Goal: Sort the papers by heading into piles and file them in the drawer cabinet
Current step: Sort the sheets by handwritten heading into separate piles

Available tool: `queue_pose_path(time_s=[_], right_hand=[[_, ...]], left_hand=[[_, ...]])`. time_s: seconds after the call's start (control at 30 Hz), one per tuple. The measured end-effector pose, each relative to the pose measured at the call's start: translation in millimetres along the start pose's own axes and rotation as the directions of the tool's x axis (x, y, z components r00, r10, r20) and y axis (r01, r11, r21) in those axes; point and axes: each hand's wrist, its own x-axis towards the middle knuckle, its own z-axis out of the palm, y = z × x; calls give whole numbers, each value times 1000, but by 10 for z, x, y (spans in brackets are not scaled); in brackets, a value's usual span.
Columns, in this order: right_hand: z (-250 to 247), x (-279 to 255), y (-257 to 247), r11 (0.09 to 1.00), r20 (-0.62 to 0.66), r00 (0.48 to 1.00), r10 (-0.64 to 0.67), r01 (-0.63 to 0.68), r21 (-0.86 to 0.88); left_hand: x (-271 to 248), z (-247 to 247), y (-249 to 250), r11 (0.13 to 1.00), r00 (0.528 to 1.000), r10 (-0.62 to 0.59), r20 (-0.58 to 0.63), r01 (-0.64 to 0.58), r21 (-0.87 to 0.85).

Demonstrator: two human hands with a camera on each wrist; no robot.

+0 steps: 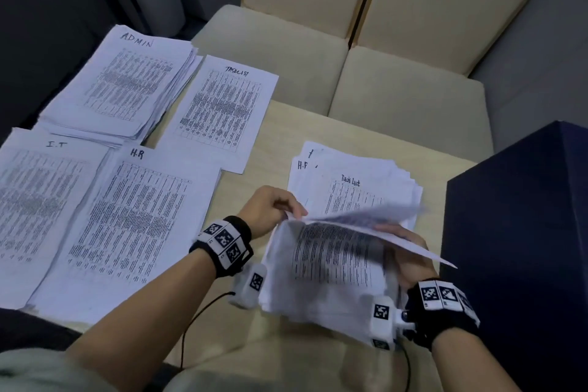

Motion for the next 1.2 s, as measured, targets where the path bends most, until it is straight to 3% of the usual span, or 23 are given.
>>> queue_pose_path(time_s=[0.07,0.1,0.17,0.23,0.27,0.33,0.43,0.5,0.53,0.57,0.6,0.63,0.67,0.73,0.8,0.87,0.97,1.03,1.07,1.2], right_hand=[[-15,-34,-17,992,-93,995,24,-36,-123],[-56,-24,6,982,-182,983,15,-49,-181],[-144,16,69,977,-330,943,46,-111,-181],[-200,49,120,984,-414,908,65,-129,-127],[-194,50,117,990,-438,897,58,-109,-93],[-188,57,120,998,-460,888,8,-34,-47],[-236,24,95,999,-510,860,-17,-12,-53],[-297,31,97,998,-521,854,-15,-21,-63],[-307,30,72,998,-524,852,-19,-13,-58],[-311,41,37,999,-526,850,-26,-1,-50],[-306,59,-6,999,-526,849,-38,18,-42],[-284,69,-58,999,-511,858,-51,46,-23],[-251,86,-113,997,-473,879,-61,77,13],[-131,89,-238,987,-339,933,-120,148,58],[71,63,-381,962,-243,934,-261,274,22],[311,-9,-544,896,-213,871,-443,433,-94],[665,-102,-705,761,-223,728,-649,623,-183],[848,-133,-702,730,-232,693,-682,662,-170],[897,-128,-640,738,-200,710,-675,651,-177],[1061,-69,-337,835,-91,873,-480,423,-351]], left_hand=[[38,113,21,993,999,-52,16,53,-105],[79,157,1,992,995,-91,-39,87,-94],[183,221,-42,983,945,-152,-290,176,59],[261,300,-85,940,859,-108,-500,253,231],[304,348,-111,923,852,-59,-520,245,298],[377,452,-132,877,901,-22,-433,226,424],[409,616,-124,729,946,-139,-292,298,616],[391,701,-155,615,943,-125,-308,317,722],[379,720,-174,616,936,-58,-347,307,726],[357,706,-159,686,924,-10,-383,285,670],[324,671,-121,812,916,15,-400,222,540],[281,626,-49,925,927,-40,-372,175,337],[243,578,32,978,946,-136,-293,176,113],[137,469,257,960,958,-262,-118,247,-128],[56,386,380,972,973,-203,-108,187,-146],[45,315,448,994,981,-50,-187,30,-106],[90,243,509,984,911,64,-407,-127,-128],[151,213,432,981,861,59,-505,-143,-130],[160,202,381,985,851,47,-523,-128,-119],[116,96,126,996,845,-87,-528,63,-63]])
